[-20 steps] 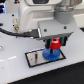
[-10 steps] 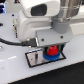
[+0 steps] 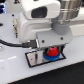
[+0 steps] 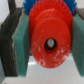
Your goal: Insert the blue gear onto the right peg, followed by the red gear
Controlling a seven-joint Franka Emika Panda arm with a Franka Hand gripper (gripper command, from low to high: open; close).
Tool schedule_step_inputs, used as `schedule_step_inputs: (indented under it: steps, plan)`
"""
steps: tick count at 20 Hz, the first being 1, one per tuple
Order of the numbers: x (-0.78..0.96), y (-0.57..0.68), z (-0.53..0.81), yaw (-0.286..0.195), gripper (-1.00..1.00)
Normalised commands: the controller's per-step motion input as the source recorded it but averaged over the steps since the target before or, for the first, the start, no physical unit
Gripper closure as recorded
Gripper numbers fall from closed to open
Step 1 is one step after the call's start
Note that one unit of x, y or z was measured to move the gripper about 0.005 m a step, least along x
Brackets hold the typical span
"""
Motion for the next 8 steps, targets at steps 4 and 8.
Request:
schedule_step_inputs:
  steps: [4, 8]
  plan:
    - [0.01, 0.01, 0.26, 0.000, -1.00]
    - [0.04, 0.13, 0.50, 0.000, -1.00]
